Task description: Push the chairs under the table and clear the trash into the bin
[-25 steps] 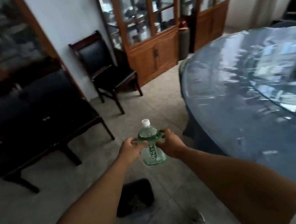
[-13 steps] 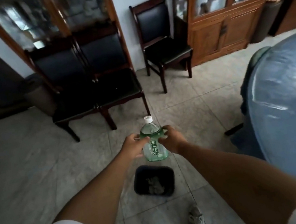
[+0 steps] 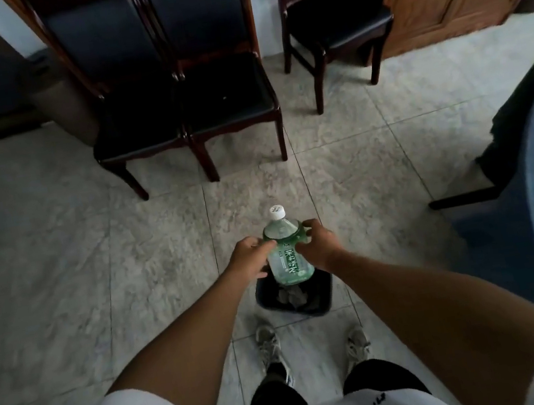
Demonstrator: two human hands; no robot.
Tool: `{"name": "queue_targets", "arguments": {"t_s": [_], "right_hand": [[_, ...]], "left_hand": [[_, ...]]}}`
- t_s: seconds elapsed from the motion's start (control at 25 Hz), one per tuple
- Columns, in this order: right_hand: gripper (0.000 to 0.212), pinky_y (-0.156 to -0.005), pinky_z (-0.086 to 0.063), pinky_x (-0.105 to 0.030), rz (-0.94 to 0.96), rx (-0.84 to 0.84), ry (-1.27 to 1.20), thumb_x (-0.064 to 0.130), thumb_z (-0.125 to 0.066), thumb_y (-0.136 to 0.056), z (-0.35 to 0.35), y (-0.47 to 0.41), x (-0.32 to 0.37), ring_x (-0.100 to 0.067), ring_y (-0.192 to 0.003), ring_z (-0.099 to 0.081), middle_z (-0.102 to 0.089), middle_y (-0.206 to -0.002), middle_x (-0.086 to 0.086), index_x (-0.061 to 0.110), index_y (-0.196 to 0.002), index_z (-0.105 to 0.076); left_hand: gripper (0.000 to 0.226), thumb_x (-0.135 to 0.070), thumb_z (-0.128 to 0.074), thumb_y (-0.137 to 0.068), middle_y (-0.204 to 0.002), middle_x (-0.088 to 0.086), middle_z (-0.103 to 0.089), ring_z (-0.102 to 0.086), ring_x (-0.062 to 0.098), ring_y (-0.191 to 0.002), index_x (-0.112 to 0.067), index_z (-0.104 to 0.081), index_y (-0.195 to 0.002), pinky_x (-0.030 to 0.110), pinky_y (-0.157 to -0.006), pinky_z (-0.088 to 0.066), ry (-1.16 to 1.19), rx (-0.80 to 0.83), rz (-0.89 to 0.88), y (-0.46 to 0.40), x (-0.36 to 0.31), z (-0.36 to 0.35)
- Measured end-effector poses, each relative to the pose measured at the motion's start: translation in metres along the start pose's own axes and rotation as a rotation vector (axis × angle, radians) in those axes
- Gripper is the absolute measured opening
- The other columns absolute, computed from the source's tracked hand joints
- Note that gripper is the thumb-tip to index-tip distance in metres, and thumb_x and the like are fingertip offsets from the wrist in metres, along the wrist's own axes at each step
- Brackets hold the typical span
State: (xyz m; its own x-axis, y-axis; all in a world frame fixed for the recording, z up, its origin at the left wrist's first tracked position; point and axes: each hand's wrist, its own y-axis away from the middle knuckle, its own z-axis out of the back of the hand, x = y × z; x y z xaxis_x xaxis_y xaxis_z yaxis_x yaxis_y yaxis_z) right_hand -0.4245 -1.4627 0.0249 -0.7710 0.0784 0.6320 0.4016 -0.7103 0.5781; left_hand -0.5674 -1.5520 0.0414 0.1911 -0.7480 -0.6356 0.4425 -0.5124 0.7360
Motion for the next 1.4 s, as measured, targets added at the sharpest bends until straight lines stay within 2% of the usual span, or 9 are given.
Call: {"name": "queue_targets", "arguments": {"t_s": [0.12, 0.24, 0.44, 0.6, 0.72, 0.88, 1.04, 1.2, 1.4], "right_hand": [[0.056, -0.100, -0.051, -0.040, -0.077, -0.030, -0.025, 0.022, -0.065, -0.090, -0.031, -0.002, 0.010, -0.033, -0.121, -0.060, -0.064, -0.133, -0.013, 0.013, -0.142, -0.045], [0.056, -0.097, -0.052, -0.038, -0.138, -0.028, -0.061, 0.021, -0.066, -0.091, -0.053, -0.005, 0.017, -0.030, -0.119, -0.062, -0.065, -0.131, -0.010, 0.013, -0.141, -0.044], [0.057, -0.101, -0.053, -0.048, -0.277, -0.039, -0.207, 0.025, -0.071, -0.089, -0.083, -0.034, -0.005, -0.028, -0.116, -0.065, -0.067, -0.128, -0.008, 0.016, -0.139, -0.047], [0.052, -0.099, -0.052, -0.040, -0.349, -0.027, -0.298, 0.031, -0.070, -0.090, -0.112, -0.074, -0.046, -0.021, -0.109, -0.063, -0.064, -0.117, 0.001, 0.018, -0.137, -0.050], [0.049, -0.098, -0.055, -0.047, -0.419, -0.041, -0.380, 0.045, -0.069, -0.082, -0.143, -0.111, -0.094, -0.022, -0.104, -0.067, -0.069, -0.113, 0.002, 0.025, -0.125, -0.058], [0.061, -0.094, -0.057, -0.052, -0.515, -0.074, -0.485, 0.065, -0.062, -0.061, -0.184, -0.148, -0.156, -0.023, -0.101, -0.069, -0.070, -0.107, 0.001, 0.029, -0.110, -0.061], [0.064, -0.094, -0.057, -0.050, -0.548, -0.096, -0.552, 0.077, -0.062, -0.061, -0.212, -0.179, -0.199, -0.021, -0.102, -0.069, -0.070, -0.107, 0.001, 0.028, -0.103, -0.062], [0.042, -0.096, -0.057, -0.048, -0.573, -0.094, -0.540, 0.058, -0.069, -0.071, -0.238, -0.221, -0.238, -0.020, -0.103, -0.068, -0.069, -0.106, 0.002, 0.028, -0.099, -0.062], [0.045, -0.094, -0.057, -0.050, -0.603, -0.066, -0.516, 0.046, -0.066, -0.071, -0.282, -0.255, -0.284, -0.022, -0.102, -0.067, -0.067, -0.102, 0.004, 0.022, -0.108, -0.063]], "left_hand": [[0.015, -0.023, -0.065, -0.097, -0.086, 0.005, -0.065, -0.062, 0.018, -0.076, -0.009, -0.059, -0.098, 0.042, -0.086, -0.053, 0.005, 0.067, 0.055, -0.018, 0.010, 0.024], [0.013, -0.022, -0.066, -0.097, -0.087, 0.006, -0.066, -0.065, 0.022, -0.080, -0.014, -0.058, -0.089, 0.043, -0.086, -0.053, 0.034, 0.097, 0.083, -0.037, 0.018, 0.042], [0.025, -0.029, -0.071, -0.093, -0.093, 0.005, -0.066, -0.064, 0.026, -0.092, -0.009, -0.059, -0.105, 0.049, -0.093, -0.055, 0.052, 0.153, 0.186, -0.075, 0.039, 0.042], [0.021, -0.028, -0.070, -0.094, -0.095, 0.004, -0.064, -0.064, 0.026, -0.093, -0.015, -0.057, -0.103, 0.041, -0.081, -0.055, 0.080, 0.108, 0.227, -0.128, 0.074, 0.020], [0.024, -0.027, -0.070, -0.094, -0.098, 0.004, -0.065, -0.065, 0.025, -0.095, -0.013, -0.059, -0.111, 0.035, -0.068, -0.056, 0.051, 0.093, 0.251, -0.175, 0.112, -0.001], [0.015, -0.031, -0.072, -0.091, -0.108, 0.011, -0.070, -0.069, 0.029, -0.104, -0.021, -0.061, -0.091, 0.044, -0.087, -0.058, 0.007, 0.074, 0.288, -0.226, 0.167, -0.028], [0.015, -0.030, -0.069, -0.093, -0.107, 0.007, -0.066, -0.064, 0.019, -0.097, -0.020, -0.059, -0.095, 0.039, -0.089, -0.057, 0.063, 0.054, 0.328, -0.268, 0.208, -0.051], [0.021, -0.032, -0.067, -0.095, -0.098, 0.000, -0.061, -0.060, 0.012, -0.090, -0.015, -0.058, -0.103, 0.041, -0.093, -0.056, 0.045, 0.039, 0.333, -0.320, 0.247, -0.070], [0.026, -0.036, -0.065, -0.089, -0.081, 0.004, -0.058, -0.058, 0.027, -0.087, -0.018, -0.058, -0.072, 0.056, -0.094, -0.056, -0.095, 0.032, 0.362, -0.362, 0.294, -0.094]]}}
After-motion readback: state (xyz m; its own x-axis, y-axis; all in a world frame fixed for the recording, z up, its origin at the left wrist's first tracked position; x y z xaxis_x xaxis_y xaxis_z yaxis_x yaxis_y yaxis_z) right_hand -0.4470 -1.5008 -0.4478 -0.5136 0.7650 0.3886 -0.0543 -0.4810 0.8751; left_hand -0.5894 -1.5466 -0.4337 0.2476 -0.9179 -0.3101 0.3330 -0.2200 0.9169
